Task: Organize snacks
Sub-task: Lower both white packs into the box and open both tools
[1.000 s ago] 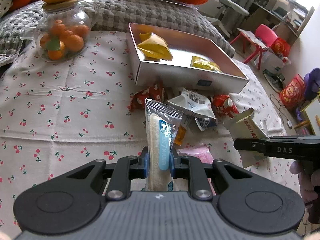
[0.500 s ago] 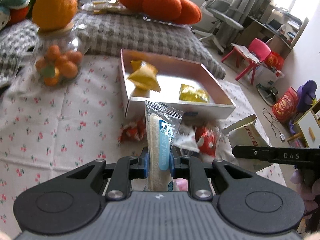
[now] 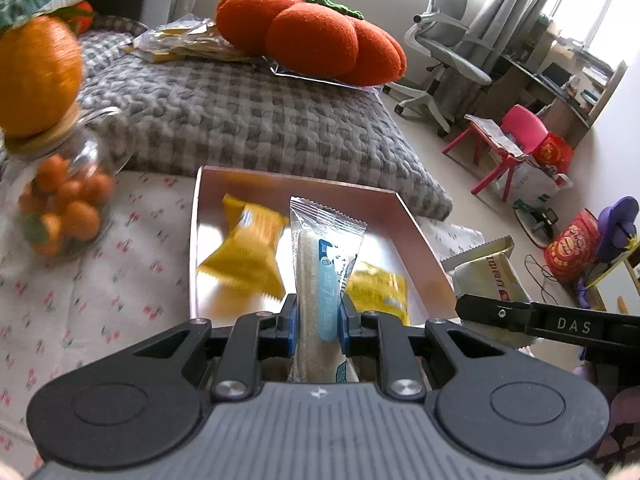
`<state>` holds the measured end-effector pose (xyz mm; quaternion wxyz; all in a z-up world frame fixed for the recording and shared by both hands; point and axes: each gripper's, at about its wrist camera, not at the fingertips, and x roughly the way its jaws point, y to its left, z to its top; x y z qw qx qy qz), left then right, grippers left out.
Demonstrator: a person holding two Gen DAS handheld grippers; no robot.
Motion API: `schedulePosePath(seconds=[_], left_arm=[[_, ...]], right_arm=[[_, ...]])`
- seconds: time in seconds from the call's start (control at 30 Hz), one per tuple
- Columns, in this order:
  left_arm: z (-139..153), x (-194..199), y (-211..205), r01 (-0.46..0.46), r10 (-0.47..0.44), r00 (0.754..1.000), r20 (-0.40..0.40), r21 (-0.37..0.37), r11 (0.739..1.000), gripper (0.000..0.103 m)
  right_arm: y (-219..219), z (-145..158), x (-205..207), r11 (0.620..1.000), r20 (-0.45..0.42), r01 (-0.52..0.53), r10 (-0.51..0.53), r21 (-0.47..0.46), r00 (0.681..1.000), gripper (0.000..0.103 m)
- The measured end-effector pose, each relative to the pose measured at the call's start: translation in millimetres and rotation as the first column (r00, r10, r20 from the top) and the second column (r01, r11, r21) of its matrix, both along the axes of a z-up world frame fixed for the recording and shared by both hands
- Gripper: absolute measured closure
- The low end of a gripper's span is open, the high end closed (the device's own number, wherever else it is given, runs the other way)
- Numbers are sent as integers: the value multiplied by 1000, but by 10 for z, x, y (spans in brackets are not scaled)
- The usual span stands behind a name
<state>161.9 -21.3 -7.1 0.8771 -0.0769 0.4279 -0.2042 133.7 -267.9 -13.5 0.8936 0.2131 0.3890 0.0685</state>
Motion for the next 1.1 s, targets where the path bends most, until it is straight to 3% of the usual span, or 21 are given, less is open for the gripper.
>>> schedulePosePath(seconds=[0.4, 0.87, 0.97, 1.1], left_arm=[[-293, 484, -250, -7, 7, 1000, -20, 33, 999, 86], [-441, 622, -328, -8, 9, 1000, -8, 100, 995, 84], [-419, 611, -311, -12, 12, 1000, 1, 92, 996, 77], [-384, 583, -312, -2, 2, 1000, 4, 85, 996, 63]], right_arm=[[-57, -290, 591, 998, -37, 10, -13, -65, 999, 91], [62, -399, 798, 992, -48, 8, -14, -125, 999, 85], [71, -368, 801, 990, -46, 9, -15, -138, 999, 85], [100, -327, 768, 987, -43, -4, -4, -162, 999, 73]])
